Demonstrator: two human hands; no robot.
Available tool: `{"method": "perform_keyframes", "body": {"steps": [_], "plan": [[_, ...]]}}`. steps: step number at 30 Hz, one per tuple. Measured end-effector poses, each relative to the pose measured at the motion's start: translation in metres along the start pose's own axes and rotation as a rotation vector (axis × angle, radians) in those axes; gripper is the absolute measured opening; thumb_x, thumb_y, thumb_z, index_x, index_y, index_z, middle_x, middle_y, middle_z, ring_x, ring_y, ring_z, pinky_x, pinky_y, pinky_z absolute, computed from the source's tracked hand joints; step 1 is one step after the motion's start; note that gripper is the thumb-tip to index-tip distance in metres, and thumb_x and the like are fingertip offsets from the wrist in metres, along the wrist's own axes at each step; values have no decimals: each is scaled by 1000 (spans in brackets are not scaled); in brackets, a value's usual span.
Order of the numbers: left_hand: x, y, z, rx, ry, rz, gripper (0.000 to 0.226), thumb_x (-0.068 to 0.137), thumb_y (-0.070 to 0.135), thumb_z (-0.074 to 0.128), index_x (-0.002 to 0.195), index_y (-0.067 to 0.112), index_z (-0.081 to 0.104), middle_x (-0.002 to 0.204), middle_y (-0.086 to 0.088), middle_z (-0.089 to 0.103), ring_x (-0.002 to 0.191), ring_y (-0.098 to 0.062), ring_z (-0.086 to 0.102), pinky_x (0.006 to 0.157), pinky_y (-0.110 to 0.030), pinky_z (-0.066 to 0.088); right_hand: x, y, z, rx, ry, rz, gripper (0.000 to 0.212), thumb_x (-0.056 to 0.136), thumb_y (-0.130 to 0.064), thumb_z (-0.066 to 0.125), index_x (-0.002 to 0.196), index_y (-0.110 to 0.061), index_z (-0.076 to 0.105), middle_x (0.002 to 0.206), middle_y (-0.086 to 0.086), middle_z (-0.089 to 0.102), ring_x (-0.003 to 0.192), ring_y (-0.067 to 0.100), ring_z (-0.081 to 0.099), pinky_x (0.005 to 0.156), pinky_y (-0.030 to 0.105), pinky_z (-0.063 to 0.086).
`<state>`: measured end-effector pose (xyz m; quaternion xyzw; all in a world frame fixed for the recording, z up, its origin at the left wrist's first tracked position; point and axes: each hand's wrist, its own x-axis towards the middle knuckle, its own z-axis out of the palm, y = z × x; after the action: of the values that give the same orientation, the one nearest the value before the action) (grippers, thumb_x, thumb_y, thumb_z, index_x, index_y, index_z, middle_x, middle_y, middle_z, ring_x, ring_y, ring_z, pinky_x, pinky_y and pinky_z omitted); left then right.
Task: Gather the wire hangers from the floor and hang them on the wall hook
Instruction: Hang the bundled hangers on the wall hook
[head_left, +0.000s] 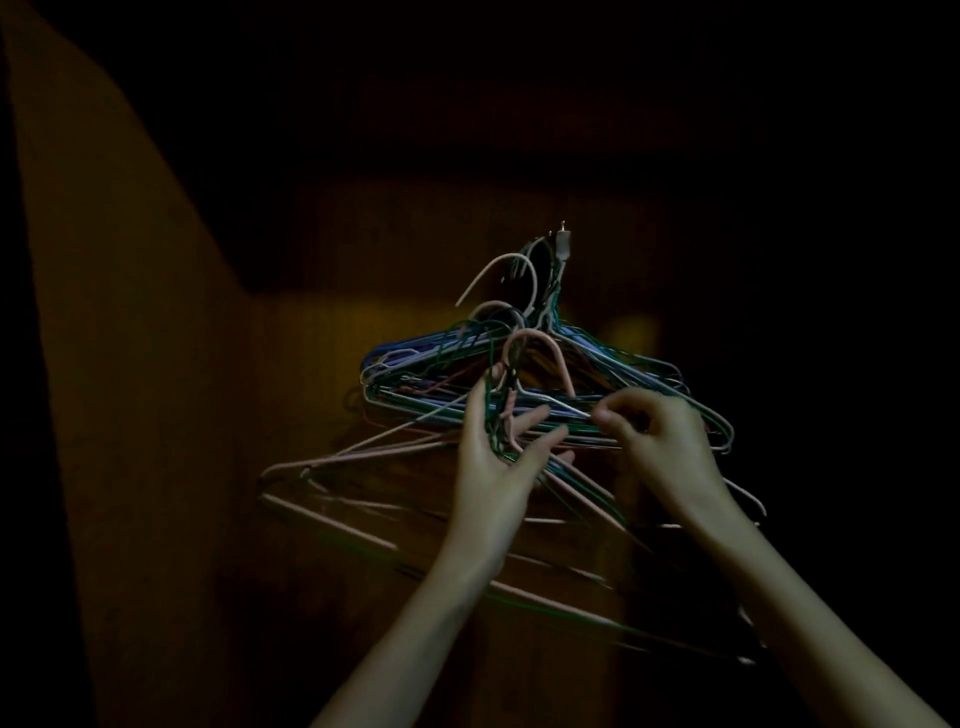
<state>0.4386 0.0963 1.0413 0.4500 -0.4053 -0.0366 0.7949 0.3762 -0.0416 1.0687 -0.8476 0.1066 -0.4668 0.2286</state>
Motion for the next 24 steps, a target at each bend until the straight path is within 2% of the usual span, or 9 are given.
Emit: {"method": "perform_keyframes", "body": {"steps": [2,4,7,9,11,13,17,21,24], "plan": [[2,-3,2,9,11,-27,75,82,-1,65,132,44,32,124,-3,58,110,-15,62,86,-40,56,2,2,1,-30,-37,-13,8,88,-23,60,92,-23,67,85,-13,60,89,10,59,80,36,51],[2,-6,6,2,12,-50,79,82,-5,64,142,32,28,122,-2,58,108,-15,63,84,-37,56,5,1,2,-39,-62,-28,9,88,-22,60,94,-23,67,84,-15,58,89,8,58,79,32,50],[0,-9,10,1,8,-53,78,83,-7,62,144,26,27,129,-5,53,107,-15,63,81,-34,57,11,-1,2,-32,-36,-38,8,88,-21,61,92,-21,68,81,-14,58,85,8,58,74,28,46],[-3,-9,11,20,19,-36,75,84,-7,62,143,26,28,128,0,52,107,-14,63,80,-34,58,16,-2,-1,-23,1,-35,7,88,-20,61,89,-23,67,81,-12,60,83,8,57,71,27,44],[-5,-6,12,35,31,-13,73,84,-6,61,142,25,29,125,3,52,106,-14,64,78,-32,58,20,-4,-3,-31,23,-25,7,89,-20,61,91,-20,68,84,-10,61,86,10,58,74,30,47],[-7,-2,11,32,36,-2,70,85,-7,60,140,27,31,126,1,52,106,-14,64,77,-31,58,21,-5,-4,-62,50,-24,11,90,-21,59,95,-18,68,89,-7,62,89,11,58,76,32,48],[-8,7,4,50,41,15,68,87,-6,57,137,33,31,118,7,58,105,-14,64,79,-28,57,21,-6,-16,-115,150,-14,15,92,-22,57,101,-17,68,94,-1,66,80,9,55,62,26,41],[-9,16,-2,117,49,27,65,88,2,61,128,43,30,115,-2,64,102,-12,65,73,-17,54,30,-4,-31,-143,225,27,14,92,-23,57,99,-17,68,89,2,65,76,12,55,65,30,42],[-8,21,-4,159,59,43,68,87,4,62,137,36,28,112,2,65,106,-12,63,87,-28,54,43,-1,-32,-186,212,76,14,92,-24,57,97,-19,69,94,5,67,86,17,58,69,31,43]]}}
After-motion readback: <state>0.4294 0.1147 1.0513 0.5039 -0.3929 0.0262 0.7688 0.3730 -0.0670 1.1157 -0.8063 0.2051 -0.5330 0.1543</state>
